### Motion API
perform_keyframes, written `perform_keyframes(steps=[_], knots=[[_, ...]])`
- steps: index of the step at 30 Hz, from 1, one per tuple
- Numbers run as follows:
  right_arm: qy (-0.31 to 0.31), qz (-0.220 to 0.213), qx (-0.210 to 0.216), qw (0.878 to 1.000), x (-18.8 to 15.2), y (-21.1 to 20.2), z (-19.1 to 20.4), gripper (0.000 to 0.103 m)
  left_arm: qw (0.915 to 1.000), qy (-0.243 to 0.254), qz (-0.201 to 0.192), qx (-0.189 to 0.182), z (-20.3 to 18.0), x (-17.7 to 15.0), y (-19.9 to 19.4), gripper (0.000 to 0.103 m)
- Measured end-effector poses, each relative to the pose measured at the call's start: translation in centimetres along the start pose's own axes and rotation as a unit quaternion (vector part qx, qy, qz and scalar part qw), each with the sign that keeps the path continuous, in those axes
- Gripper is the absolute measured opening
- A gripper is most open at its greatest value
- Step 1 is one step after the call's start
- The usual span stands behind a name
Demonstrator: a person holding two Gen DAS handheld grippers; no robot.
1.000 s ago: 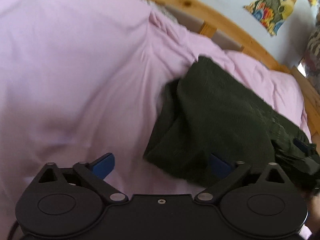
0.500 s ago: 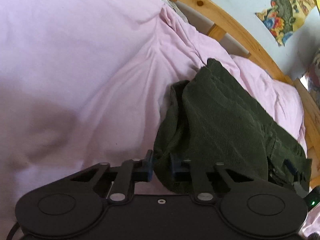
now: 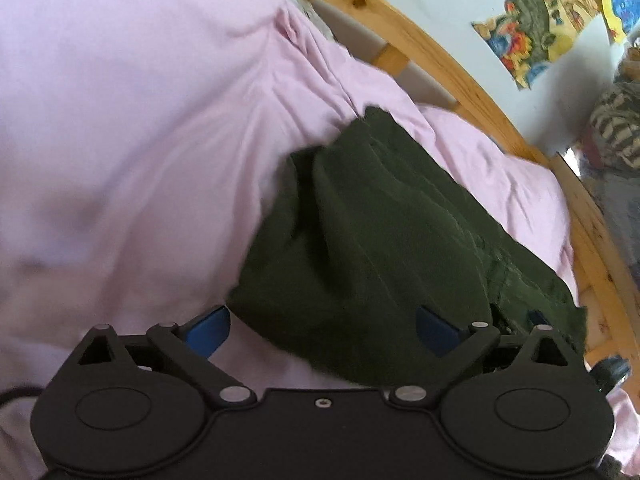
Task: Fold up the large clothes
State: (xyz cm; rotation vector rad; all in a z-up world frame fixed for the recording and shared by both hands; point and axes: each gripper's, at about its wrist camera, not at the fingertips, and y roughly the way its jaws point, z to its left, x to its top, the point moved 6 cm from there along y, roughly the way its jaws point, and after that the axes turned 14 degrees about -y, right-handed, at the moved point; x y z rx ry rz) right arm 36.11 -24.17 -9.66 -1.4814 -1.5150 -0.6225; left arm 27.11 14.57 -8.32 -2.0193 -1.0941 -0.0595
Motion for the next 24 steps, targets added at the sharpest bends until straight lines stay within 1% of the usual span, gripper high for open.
perform_keyframes(steps=[1,3,4,5,7,8,9,10,11,12,13,14,15,16,17,18,19,20,22,23,24], knots=[[-0.009,0.000,-0.039,0.999,0.0,-0.5,-1.3,0.103,0.9999,0.000,0.012,0.006,0.1,-0.2,0.4,0.101],[-0.015,0.023,-0.106,0.994,-0.7,-0.7,-4.7,0.103,0.9993,-0.011,0.027,0.023,0.6,-0.6,1.3,0.100],[-0.003,0.039,-0.124,0.992,-1.4,-0.5,-6.4,0.103,0.9990,-0.020,0.029,0.027,1.0,-0.5,1.7,0.100],[0.023,0.062,-0.139,0.988,-2.5,-0.3,-8.5,0.103,0.9990,-0.025,0.028,0.025,1.2,-0.5,1.9,0.099],[0.084,0.111,-0.163,0.977,-5.0,0.3,-12.1,0.103,0.9993,-0.025,0.022,0.020,1.1,-0.1,2.2,0.094],[0.115,0.130,-0.153,0.973,-6.2,0.6,-13.3,0.100,0.9994,-0.022,0.019,0.017,1.0,0.1,2.3,0.088],[0.145,0.142,-0.131,0.970,-7.4,0.8,-14.1,0.095,0.9995,-0.020,0.016,0.015,0.9,0.2,2.4,0.080],[0.175,0.146,-0.104,0.968,-8.4,0.9,-14.5,0.080,0.9996,-0.019,0.012,0.016,0.8,0.3,2.4,0.076],[0.193,0.146,-0.089,0.966,-9.0,0.8,-14.5,0.074,0.9996,-0.018,0.008,0.018,0.8,0.4,2.4,0.068],[0.194,0.143,-0.084,0.967,-9.2,0.7,-14.2,0.071,0.9997,-0.015,0.003,0.018,0.7,0.4,2.3,0.057],[0.187,0.137,-0.078,0.970,-9.0,0.5,-13.8,0.064,0.9998,-0.006,-0.002,0.018,0.6,0.4,2.0,0.053],[0.180,0.133,-0.070,0.972,-8.9,0.4,-13.3,0.052,0.9999,0.002,-0.005,0.016,0.4,0.5,1.8,0.045],[0.174,0.133,-0.060,0.974,-8.7,0.3,-12.9,0.045,0.9998,0.010,-0.011,0.013,0.1,0.5,1.5,0.033],[0.173,0.134,-0.051,0.974,-8.5,0.4,-12.6,0.027,0.9997,0.015,-0.018,0.011,-0.2,0.6,1.1,0.027],[0.174,0.135,-0.041,0.974,-8.2,0.5,-12.4,0.019,0.9993,0.023,-0.027,0.008,-0.6,0.7,0.7,0.014],[0.172,0.139,-0.038,0.975,-7.9,0.4,-12.2,0.016,0.9988,0.028,-0.039,0.009,-0.9,0.9,0.2,0.010],[0.170,0.139,-0.036,0.975,-7.6,0.2,-12.0,0.011,0.9988,0.022,-0.044,0.002,-1.1,1.2,-0.3,0.009],[0.176,0.138,-0.032,0.974,-7.2,-0.2,-12.0,0.009,0.9989,0.007,-0.046,-0.005,-1.1,1.5,-0.7,0.008],[0.198,0.129,-0.022,0.971,-5.9,-1.5,-12.0,0.007,0.9985,-0.017,-0.050,-0.017,-1.0,2.3,-1.4,0.007],[0.203,0.118,-0.012,0.972,-5.1,-2.4,-11.9,0.007,0.9977,-0.019,-0.058,-0.029,-1.2,2.6,-1.9,0.006],[0.202,0.107,-0.004,0.973,-4.3,-3.2,-11.7,0.007,0.9967,-0.011,-0.071,-0.037,-1.6,2.9,-2.5,0.006]])
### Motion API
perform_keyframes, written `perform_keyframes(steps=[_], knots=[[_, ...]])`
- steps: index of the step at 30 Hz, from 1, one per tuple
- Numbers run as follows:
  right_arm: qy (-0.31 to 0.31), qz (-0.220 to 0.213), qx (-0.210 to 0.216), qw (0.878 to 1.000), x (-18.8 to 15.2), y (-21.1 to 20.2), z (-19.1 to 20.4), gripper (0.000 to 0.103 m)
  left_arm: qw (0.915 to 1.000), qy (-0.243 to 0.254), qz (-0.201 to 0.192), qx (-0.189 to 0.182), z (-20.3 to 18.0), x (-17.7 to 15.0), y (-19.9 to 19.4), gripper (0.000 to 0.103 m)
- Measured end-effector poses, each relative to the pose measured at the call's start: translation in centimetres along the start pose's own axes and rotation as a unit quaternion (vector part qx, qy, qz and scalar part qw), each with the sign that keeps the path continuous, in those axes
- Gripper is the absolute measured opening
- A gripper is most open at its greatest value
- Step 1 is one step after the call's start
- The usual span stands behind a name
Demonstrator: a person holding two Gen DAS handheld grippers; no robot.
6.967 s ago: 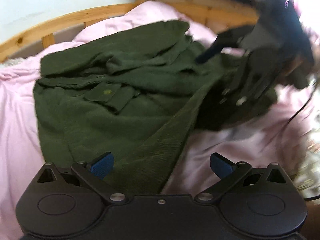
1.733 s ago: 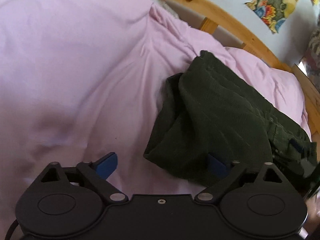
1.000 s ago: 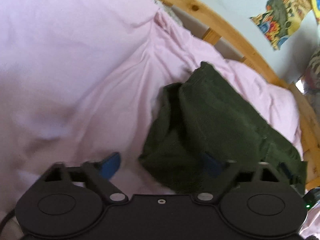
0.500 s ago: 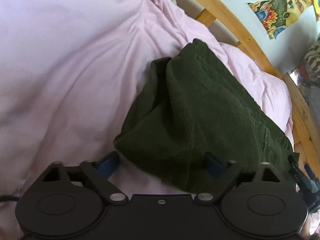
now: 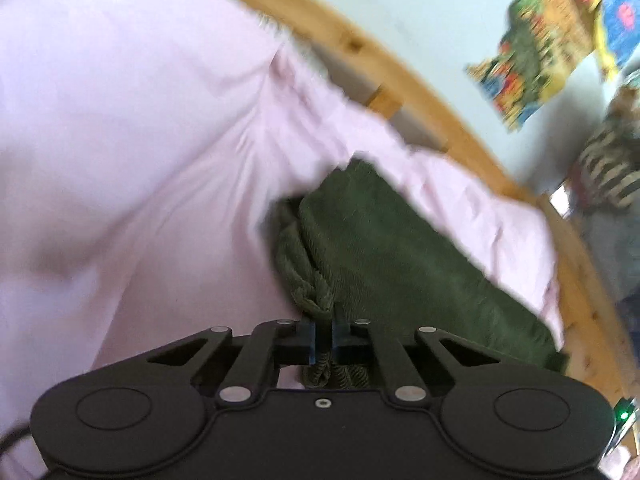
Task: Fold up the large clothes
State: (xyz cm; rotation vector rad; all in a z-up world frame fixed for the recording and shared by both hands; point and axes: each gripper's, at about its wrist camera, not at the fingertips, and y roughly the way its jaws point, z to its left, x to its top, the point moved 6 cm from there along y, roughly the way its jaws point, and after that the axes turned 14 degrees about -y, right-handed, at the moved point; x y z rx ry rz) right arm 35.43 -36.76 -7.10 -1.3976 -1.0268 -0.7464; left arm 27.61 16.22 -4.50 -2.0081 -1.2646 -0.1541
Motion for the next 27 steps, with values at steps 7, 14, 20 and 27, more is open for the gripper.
perform_keyframes(steps=[7,14,20,27], knots=[[-0.026,0.037,0.023,0.999,-1.2,-0.9,2.5,0.016,0.9979,0.012,-0.060,-0.020,-1.0,3.1,-4.3,0.005],[-0.041,-0.053,-0.105,0.992,-0.3,-2.8,2.9,0.084,0.9968,-0.055,-0.043,0.039,3.5,4.2,-2.6,0.006],[-0.167,-0.121,-0.021,0.978,1.4,-1.7,11.1,0.091,0.9977,0.019,-0.063,0.019,0.8,4.0,-3.0,0.006],[-0.183,-0.018,0.066,0.981,-1.0,5.7,15.8,0.090,0.9949,0.073,-0.070,-0.002,-4.7,3.4,-3.6,0.006]])
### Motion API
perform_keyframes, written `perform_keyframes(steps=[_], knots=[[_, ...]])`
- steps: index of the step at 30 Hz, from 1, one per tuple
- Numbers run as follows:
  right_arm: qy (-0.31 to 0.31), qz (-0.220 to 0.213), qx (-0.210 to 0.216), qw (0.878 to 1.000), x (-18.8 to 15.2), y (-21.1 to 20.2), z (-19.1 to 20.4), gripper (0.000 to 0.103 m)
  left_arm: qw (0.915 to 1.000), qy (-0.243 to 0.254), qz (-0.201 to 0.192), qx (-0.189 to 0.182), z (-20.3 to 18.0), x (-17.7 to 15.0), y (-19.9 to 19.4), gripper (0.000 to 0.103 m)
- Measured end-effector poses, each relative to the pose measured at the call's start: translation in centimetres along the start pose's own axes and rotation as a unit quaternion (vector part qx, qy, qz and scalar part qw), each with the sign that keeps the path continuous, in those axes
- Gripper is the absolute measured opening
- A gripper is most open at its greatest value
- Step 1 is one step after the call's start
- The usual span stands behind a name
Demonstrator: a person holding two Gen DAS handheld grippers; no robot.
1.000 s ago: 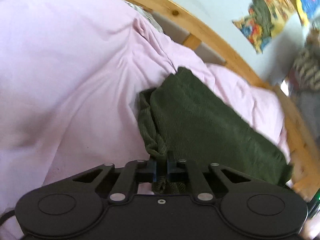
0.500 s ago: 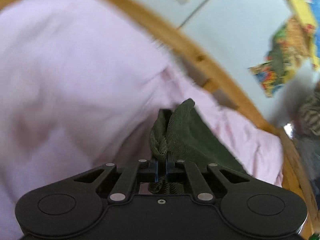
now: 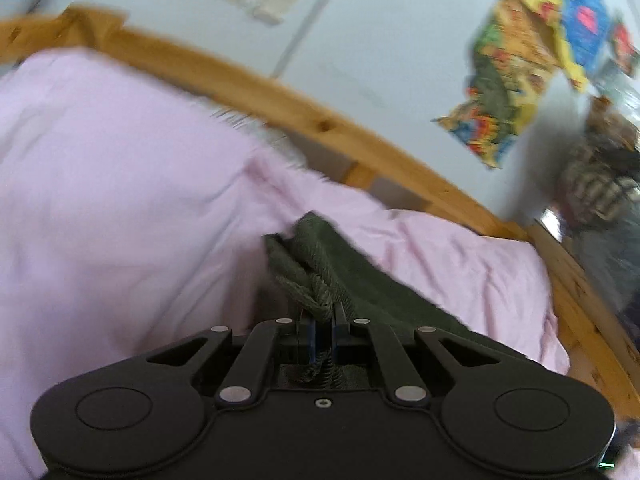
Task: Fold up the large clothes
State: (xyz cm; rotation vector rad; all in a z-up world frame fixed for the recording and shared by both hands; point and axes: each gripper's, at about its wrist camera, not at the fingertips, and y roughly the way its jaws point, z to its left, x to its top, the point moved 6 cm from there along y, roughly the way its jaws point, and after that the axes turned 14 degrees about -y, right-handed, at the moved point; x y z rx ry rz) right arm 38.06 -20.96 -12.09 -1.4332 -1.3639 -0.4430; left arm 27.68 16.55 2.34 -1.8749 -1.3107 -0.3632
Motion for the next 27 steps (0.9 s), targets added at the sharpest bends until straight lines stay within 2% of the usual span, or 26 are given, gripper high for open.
perform_keyframes(steps=[3,5,7,8,10,11,12,14,15,16,18,19,20,21,23,24,25,26,27], knots=[[0.111,0.008,0.056,0.992,-1.2,0.7,-3.2,0.089,0.9980,0.038,-0.005,-0.050,-4.7,-0.1,-0.9,0.006],[0.173,-0.013,0.089,0.981,-1.8,-0.1,-5.1,0.080,0.9937,0.067,-0.008,-0.089,-7.9,-0.3,-1.5,0.006],[0.249,-0.056,0.115,0.960,-2.2,-2.2,-7.8,0.080,0.9865,0.099,-0.007,-0.130,-11.6,-0.8,-1.8,0.006],[0.293,-0.079,0.131,0.944,-2.5,-3.1,-9.2,0.080,0.9822,0.112,-0.004,-0.150,-13.3,-1.2,-1.9,0.006],[0.393,-0.122,0.197,0.890,-3.8,-4.8,-12.3,0.080,0.9710,0.147,0.012,-0.188,-17.2,-2.7,-1.6,0.006],[0.438,-0.139,0.232,0.858,-4.2,-5.2,-13.7,0.081,0.9646,0.168,0.021,-0.202,-19.1,-3.7,-1.4,0.006],[0.488,-0.153,0.276,0.814,-4.9,-5.4,-15.1,0.082,0.9578,0.189,0.030,-0.215,-20.8,-4.9,-1.2,0.006],[0.549,-0.161,0.354,0.740,-5.7,-5.1,-16.6,0.092,0.9449,0.220,0.049,-0.237,-23.4,-7.2,-0.6,0.006],[0.568,-0.162,0.380,0.711,-5.9,-4.5,-17.1,0.093,0.9382,0.231,0.064,-0.249,-24.5,-8.5,-0.2,0.006],[0.584,-0.165,0.397,0.688,-6.3,-4.4,-17.5,0.097,0.9325,0.239,0.079,-0.259,-25.4,-9.7,0.3,0.006],[0.606,-0.173,0.399,0.667,-6.9,-4.0,-18.2,0.102,0.9209,0.254,0.111,-0.274,-26.7,-12.4,1.1,0.006],[0.612,-0.174,0.395,0.663,-7.2,-3.8,-18.6,0.103,0.9168,0.258,0.125,-0.278,-27.1,-13.6,1.6,0.006],[0.614,-0.171,0.388,0.665,-7.5,-3.4,-19.0,0.103,0.9127,0.261,0.141,-0.281,-27.3,-14.9,2.1,0.006],[0.612,-0.163,0.378,0.675,-7.5,-2.9,-19.3,0.103,0.9078,0.264,0.160,-0.284,-27.4,-16.4,2.6,0.006],[0.596,-0.138,0.355,0.707,-7.4,-2.3,-20.1,0.100,0.8977,0.271,0.193,-0.288,-27.1,-19.1,3.6,0.006],[0.580,-0.123,0.345,0.728,-7.2,-2.0,-20.1,0.097,0.8921,0.277,0.210,-0.288,-26.9,-20.5,3.9,0.005],[0.565,-0.114,0.337,0.744,-6.9,-2.0,-20.1,0.090,0.8865,0.286,0.227,-0.285,-26.8,-22.1,4.4,0.005],[0.549,-0.102,0.328,0.762,-6.6,-1.8,-20.2,0.079,0.8822,0.294,0.239,-0.280,-26.4,-23.5,4.6,0.005],[0.531,-0.091,0.322,0.778,-6.1,-1.6,-20.1,0.074,0.8788,0.298,0.251,-0.276,-26.1,-24.9,5.0,0.005]])
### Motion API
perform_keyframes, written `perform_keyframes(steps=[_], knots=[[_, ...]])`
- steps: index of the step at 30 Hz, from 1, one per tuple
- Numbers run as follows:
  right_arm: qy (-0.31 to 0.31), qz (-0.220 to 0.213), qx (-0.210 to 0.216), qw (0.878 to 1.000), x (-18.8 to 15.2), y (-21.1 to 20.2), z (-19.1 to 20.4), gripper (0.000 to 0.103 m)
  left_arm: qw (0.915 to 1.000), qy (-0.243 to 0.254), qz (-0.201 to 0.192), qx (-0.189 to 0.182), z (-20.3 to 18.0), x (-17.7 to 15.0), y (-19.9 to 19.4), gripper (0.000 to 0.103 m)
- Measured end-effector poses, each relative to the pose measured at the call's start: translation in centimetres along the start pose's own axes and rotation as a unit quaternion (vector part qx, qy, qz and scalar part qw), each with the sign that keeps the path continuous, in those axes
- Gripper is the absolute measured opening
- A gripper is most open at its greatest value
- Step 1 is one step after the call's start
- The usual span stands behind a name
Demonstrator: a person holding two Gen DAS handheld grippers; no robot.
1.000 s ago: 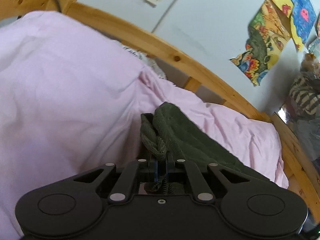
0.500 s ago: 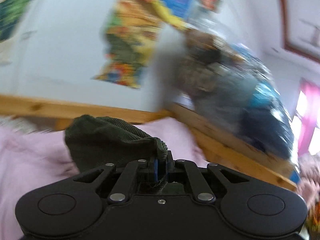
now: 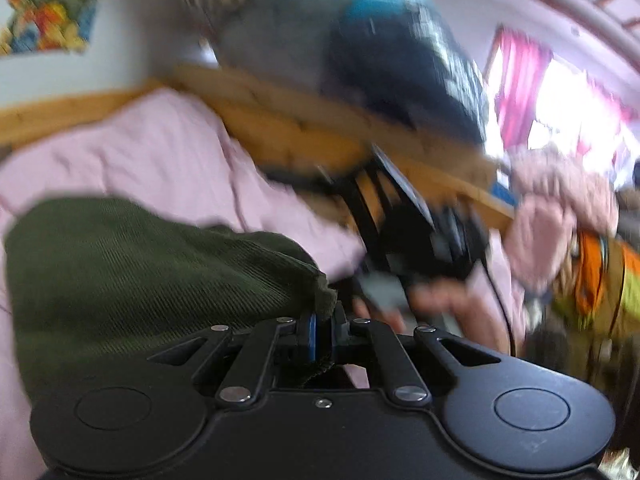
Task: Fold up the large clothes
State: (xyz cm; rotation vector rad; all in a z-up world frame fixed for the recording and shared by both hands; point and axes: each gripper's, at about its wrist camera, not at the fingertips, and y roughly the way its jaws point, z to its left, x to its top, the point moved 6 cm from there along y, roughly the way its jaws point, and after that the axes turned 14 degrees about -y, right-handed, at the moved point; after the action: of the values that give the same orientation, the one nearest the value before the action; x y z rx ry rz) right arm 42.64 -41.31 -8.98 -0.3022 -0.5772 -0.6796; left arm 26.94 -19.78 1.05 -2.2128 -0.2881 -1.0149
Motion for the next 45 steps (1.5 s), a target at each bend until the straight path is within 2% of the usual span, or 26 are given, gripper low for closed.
perform_keyframes(steps=[1,2,4,8,10,11,14,16,19,20,21,23,25,27,28,30,32,33,34,35,37,40,41,42,44,45], knots=[[-0.026,0.016,-0.016,0.999,0.0,0.2,0.3,0.062,1.0000,0.000,0.008,0.000,0.0,-0.8,0.7,0.005],[-0.051,0.029,-0.033,0.998,0.1,0.5,0.6,0.043,0.9999,-0.001,0.013,-0.002,0.0,-1.5,1.1,0.004],[-0.116,0.058,-0.076,0.989,0.2,1.3,1.3,0.019,0.9996,-0.014,0.022,-0.014,0.2,-2.5,1.9,0.004],[-0.192,0.081,-0.094,0.973,-0.1,2.4,3.4,0.016,0.9991,-0.034,0.021,-0.013,1.0,-2.9,2.4,0.004],[-0.260,0.093,-0.113,0.954,-0.7,2.9,4.0,0.016,0.9989,-0.043,0.016,-0.012,1.4,-2.5,2.4,0.004],[-0.273,0.098,-0.117,0.950,-1.2,2.8,3.7,0.016,0.9989,-0.044,0.013,-0.012,1.5,-2.2,2.4,0.004],[-0.257,0.085,-0.115,0.956,-1.9,2.0,2.8,0.016,0.9984,-0.053,0.017,-0.009,2.3,-1.4,1.9,0.006],[-0.262,0.081,-0.125,0.953,-2.5,1.6,2.6,0.016,0.9966,-0.074,0.023,-0.027,2.7,-1.1,1.3,0.011],[-0.273,0.077,-0.136,0.949,-2.9,1.4,3.1,0.015,0.9931,-0.102,0.012,-0.058,3.2,-0.7,-1.1,0.032],[-0.285,0.074,-0.143,0.945,-2.9,1.3,3.6,0.015,0.9924,-0.110,-0.001,-0.055,3.5,-0.5,-2.2,0.049],[-0.297,0.069,-0.150,0.940,-3.0,1.1,4.3,0.014,0.9915,-0.120,-0.019,-0.047,4.2,-0.2,-3.6,0.059],[-0.320,0.055,-0.161,0.932,-3.1,-0.1,6.0,0.013,0.9883,-0.139,-0.054,-0.033,5.5,0.5,-6.1,0.066],[-0.347,0.038,-0.172,0.921,-3.5,-1.7,7.6,0.013,0.9815,-0.169,-0.089,0.009,7.8,1.4,-8.2,0.077],[-0.350,0.043,-0.188,0.917,-4.1,-2.6,7.3,0.013,0.9719,-0.203,-0.103,0.059,10.6,1.3,-9.5,0.079],[-0.344,0.050,-0.196,0.917,-4.3,-2.6,6.6,0.013,0.9662,-0.224,-0.099,0.081,12.0,1.1,-9.6,0.079],[-0.339,0.058,-0.208,0.916,-4.9,-2.6,5.1,0.013,0.9579,-0.259,-0.070,0.101,14.4,0.1,-9.1,0.079],[-0.334,0.054,-0.204,0.919,-5.4,-2.6,4.4,0.017,0.9531,-0.282,-0.044,0.100,15.5,-1.3,-7.9,0.081],[-0.324,0.048,-0.202,0.923,-5.5,-2.8,4.3,0.019,0.9513,-0.294,-0.035,0.083,15.8,-2.0,-7.2,0.084],[-0.319,0.045,-0.200,0.925,-5.5,-3.0,4.4,0.025,0.9493,-0.305,-0.033,0.068,15.9,-2.6,-6.7,0.084],[-0.314,0.045,-0.199,0.927,-5.3,-3.1,4.5,0.037,0.9477,-0.312,-0.033,0.059,15.9,-3.1,-6.3,0.087],[-0.291,0.037,-0.183,0.938,-4.6,-3.3,4.7,0.044,0.9504,-0.302,-0.037,0.065,15.8,-3.5,-5.8,0.090],[-0.233,-0.001,-0.168,0.958,-2.8,-4.1,4.5,0.040,0.9516,-0.298,-0.035,0.065,15.9,-3.7,-5.7,0.092],[-0.215,-0.012,-0.167,0.962,-2.3,-4.4,4.3,0.030,0.9502,-0.304,-0.035,0.061,16.1,-3.6,-5.9,0.092],[-0.196,-0.021,-0.171,0.965,-1.9,-4.6,4.0,0.025,0.9487,-0.309,-0.035,0.057,16.4,-3.6,-5.9,0.092],[-0.184,-0.022,-0.188,0.964,-1.5,-4.4,3.3,0.009,0.9469,-0.315,-0.034,0.052,16.7,-4.0,-5.9,0.092],[-0.200,-0.014,-0.201,0.959,-1.4,-4.0,3.3,0.008,0.9471,-0.315,-0.034,0.050,16.7,-4.0,-5.7,0.092]])
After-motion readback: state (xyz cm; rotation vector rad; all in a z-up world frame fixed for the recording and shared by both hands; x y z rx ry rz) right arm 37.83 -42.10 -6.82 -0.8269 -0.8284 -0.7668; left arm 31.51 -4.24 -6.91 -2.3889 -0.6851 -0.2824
